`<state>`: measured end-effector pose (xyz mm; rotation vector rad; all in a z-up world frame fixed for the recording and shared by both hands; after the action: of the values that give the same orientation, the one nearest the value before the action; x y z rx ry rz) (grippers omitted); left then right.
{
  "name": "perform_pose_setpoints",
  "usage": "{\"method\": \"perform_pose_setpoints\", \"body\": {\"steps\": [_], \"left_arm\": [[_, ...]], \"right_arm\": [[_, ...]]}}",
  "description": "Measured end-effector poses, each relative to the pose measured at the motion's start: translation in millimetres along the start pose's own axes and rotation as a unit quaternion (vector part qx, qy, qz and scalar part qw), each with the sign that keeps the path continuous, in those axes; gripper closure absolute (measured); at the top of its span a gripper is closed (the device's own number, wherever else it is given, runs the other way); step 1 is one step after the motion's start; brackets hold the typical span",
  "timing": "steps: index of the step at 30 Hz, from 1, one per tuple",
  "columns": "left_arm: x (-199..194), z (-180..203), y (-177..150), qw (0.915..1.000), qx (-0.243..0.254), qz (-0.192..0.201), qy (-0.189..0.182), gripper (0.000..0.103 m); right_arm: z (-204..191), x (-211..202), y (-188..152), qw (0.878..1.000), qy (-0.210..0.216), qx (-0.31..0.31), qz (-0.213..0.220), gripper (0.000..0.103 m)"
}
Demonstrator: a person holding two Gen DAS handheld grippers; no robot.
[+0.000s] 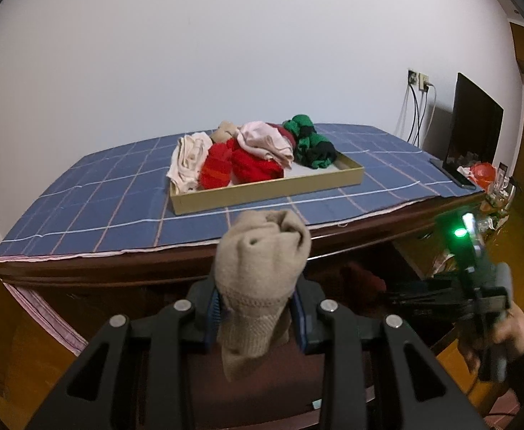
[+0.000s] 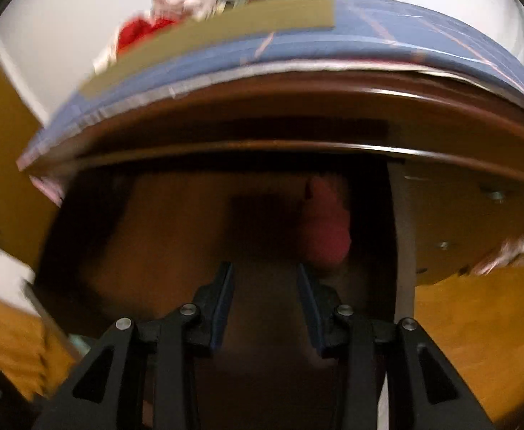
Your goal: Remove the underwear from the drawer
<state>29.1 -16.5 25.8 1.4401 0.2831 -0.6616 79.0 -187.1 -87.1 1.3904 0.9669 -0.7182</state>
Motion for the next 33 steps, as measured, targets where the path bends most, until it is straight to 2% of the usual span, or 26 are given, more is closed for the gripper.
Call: {"method": "perform_pose_setpoints", "body": {"steps": [2,5,9,15,17,18,19,20,22,23,25,27,29,33], "left_arm": [[3.0,-5.0,0.0,1.0,-0.006,-0.004,0.001,0.072],[8.9,-12.0,2.0,0.9999,-0.013,-0.009,0.004,0.072],[18.4,-20.9,5.8,0.9996,-0.024,-0.017,0.005,0.072],[27.1,-27.9,12.3,0.9992,-0.033,-0.022,0.006,0.072],[30.5,-28.8,13.7,0.9991,-0.033,-0.025,0.006,0.072],[32.0,-29.3,14.0,0.9991,-0.033,-0.027,0.005,0.072],[33.6,-29.4,14.3,0.999,-0.034,-0.029,0.003,0.072],[34.9,-28.8,14.2,0.999,-0.033,-0.029,0.002,0.072],[36.1,-28.1,13.6,0.999,-0.033,-0.031,0.001,0.072],[36.9,-28.1,12.7,0.9989,-0.033,-0.033,0.0,0.072],[37.3,-29.5,11.9,0.9987,-0.037,-0.035,0.0,0.072],[37.4,-30.0,12.5,0.9986,-0.04,-0.036,-0.001,0.072],[36.0,-28.6,13.1,0.9987,-0.039,-0.033,-0.002,0.072],[33.7,-27.4,12.3,0.9989,-0.037,-0.029,-0.005,0.072]], "right_arm": [[-4.9,16.1,7.4,0.998,-0.025,-0.055,-0.028,0.064],[-10.2,35.2,13.4,0.991,-0.034,-0.115,-0.062,0.064],[-18.7,57.4,18.1,0.973,-0.05,-0.199,-0.106,0.064],[-20.4,78.6,18.6,0.954,-0.088,-0.25,-0.141,0.064],[-20.0,84.0,11.2,0.944,-0.112,-0.269,-0.156,0.071],[-18.7,86.5,6.6,0.939,-0.119,-0.277,-0.166,0.091],[-14.7,90.1,1.4,0.94,-0.107,-0.27,-0.178,0.102],[-11.1,89.5,0.3,0.944,-0.095,-0.26,-0.179,0.102],[-5.8,77.7,2.2,0.958,-0.067,-0.236,-0.151,0.102],[-4.9,67.0,2.3,0.967,-0.027,-0.218,-0.132,0.102],[-7.4,49.9,-1.0,0.973,0.016,-0.204,-0.104,0.102],[-11.1,35.4,-5.7,0.974,0.004,-0.211,-0.078,0.102],[-14.1,27.9,-7.9,0.97,-0.005,-0.235,-0.056,0.102],[-3.6,29.6,-10.2,0.969,-0.028,-0.242,-0.044,0.101]]}}
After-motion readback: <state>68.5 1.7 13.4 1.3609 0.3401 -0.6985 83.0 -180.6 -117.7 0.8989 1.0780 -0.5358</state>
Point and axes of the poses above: each gripper's, at about its wrist camera, not at the fingertips, and x roughly the way its jaws point, z to its right, y to its top, the point moved 2 cm from there along x, roughly the way its jaws point, and after that the axes turned 10 degrees about -x, right-handed, at the moved point
